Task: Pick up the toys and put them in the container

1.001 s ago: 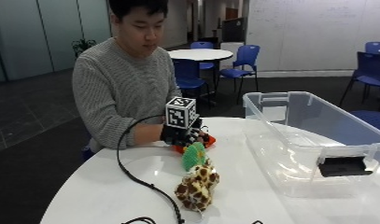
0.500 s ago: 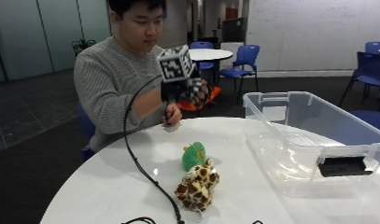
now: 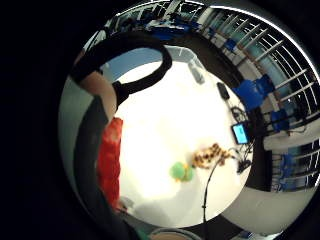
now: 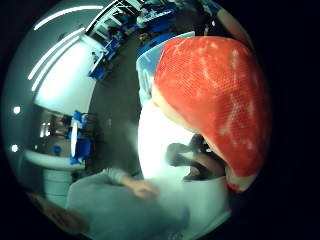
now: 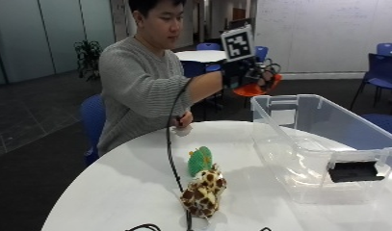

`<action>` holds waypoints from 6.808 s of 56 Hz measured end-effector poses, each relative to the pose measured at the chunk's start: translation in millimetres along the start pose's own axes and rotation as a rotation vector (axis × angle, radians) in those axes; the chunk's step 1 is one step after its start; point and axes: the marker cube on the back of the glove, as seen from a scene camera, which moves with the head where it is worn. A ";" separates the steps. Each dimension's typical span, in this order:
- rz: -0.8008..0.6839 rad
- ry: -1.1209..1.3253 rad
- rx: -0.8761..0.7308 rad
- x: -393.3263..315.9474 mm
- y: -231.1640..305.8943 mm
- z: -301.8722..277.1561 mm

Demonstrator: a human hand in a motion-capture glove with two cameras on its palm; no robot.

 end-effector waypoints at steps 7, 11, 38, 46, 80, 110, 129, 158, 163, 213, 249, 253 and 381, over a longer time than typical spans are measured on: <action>0.102 0.005 -0.022 0.4 -80.1 37.0; 0.121 0.085 -0.074 2.2 -106.4 63.1; 0.101 0.181 -0.242 4.1 -124.9 140.5; 0.102 0.181 -0.338 10.6 -118.5 155.3; -0.195 0.347 -0.101 93.2 39.5 -42.5; 0.173 0.282 -0.405 195.1 154.8 11.3; 0.136 0.409 -0.549 200.0 170.8 98.5; 0.106 0.366 -0.507 197.2 173.2 120.6; 0.119 0.309 -0.466 192.1 161.6 90.8; -0.170 0.236 -0.305 4.6 -127.7 46.8; -0.082 0.162 -0.507 20.6 -90.1 114.3; -0.045 0.121 -0.446 27.1 -76.9 90.2; -0.146 0.175 -0.150 -3.1 -161.1 59.1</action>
